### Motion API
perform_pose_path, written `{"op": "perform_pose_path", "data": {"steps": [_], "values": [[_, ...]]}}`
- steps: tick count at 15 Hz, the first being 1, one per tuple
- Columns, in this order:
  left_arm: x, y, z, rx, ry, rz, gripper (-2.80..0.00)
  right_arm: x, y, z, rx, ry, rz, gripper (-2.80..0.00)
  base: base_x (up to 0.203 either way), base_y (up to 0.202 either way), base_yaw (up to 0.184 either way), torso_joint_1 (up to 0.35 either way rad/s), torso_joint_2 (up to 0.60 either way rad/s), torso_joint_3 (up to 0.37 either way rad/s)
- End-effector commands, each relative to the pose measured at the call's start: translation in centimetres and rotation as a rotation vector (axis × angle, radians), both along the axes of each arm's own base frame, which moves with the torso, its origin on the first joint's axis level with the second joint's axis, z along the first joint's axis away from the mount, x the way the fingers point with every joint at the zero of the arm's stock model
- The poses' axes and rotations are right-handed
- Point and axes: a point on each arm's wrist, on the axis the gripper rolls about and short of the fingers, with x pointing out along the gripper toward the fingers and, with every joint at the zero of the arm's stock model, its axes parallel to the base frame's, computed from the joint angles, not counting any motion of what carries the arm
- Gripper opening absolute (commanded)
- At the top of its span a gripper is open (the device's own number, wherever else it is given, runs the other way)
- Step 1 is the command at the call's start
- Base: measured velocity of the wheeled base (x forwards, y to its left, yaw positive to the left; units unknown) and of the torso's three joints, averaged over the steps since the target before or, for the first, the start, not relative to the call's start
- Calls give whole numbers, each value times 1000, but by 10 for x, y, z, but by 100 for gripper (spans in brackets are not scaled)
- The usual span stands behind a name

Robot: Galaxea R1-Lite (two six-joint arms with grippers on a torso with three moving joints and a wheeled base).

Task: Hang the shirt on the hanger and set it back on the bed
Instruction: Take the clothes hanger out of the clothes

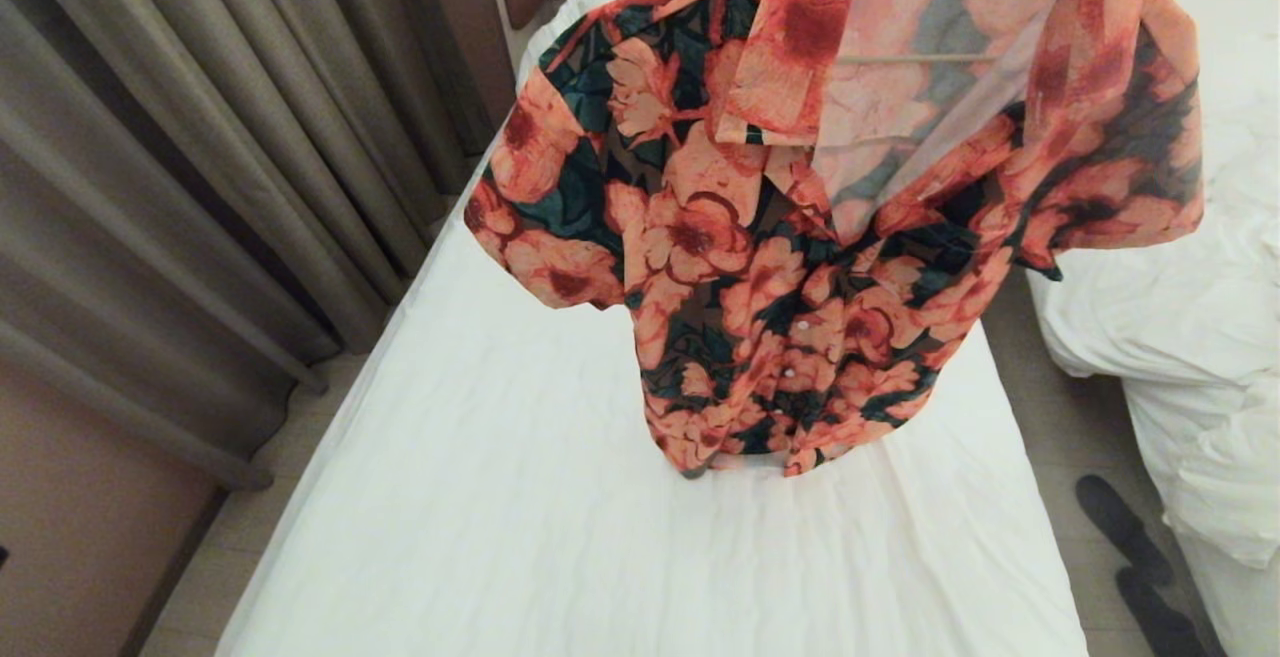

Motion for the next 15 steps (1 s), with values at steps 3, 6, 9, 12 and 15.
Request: {"op": "perform_pose_path", "data": {"steps": [3, 6, 9, 12, 15], "values": [[0, 0, -1, -1, 3, 2, -280, -1, -1, 1, 0, -4, -3, -280, 0, 0, 0, 0, 0, 0], [2, -1, 10, -4, -9, 1, -280, -2, -1, 1, -1, 2, -6, -280, 0, 0, 0, 0, 0, 0], [13, -4, 36, -3, -6, -1, -280, 1, 2, -2, -6, 15, -7, -280, 0, 0, 0, 0, 0, 0], [40, -13, 73, 13, 19, -19, -280, 6, 6, -6, -15, 28, -13, -280, 0, 0, 0, 0, 0, 0], [83, -31, 102, 43, 75, -136, -280, 14, 13, -13, -44, 62, -13, -280, 0, 0, 0, 0, 0, 0]]}}
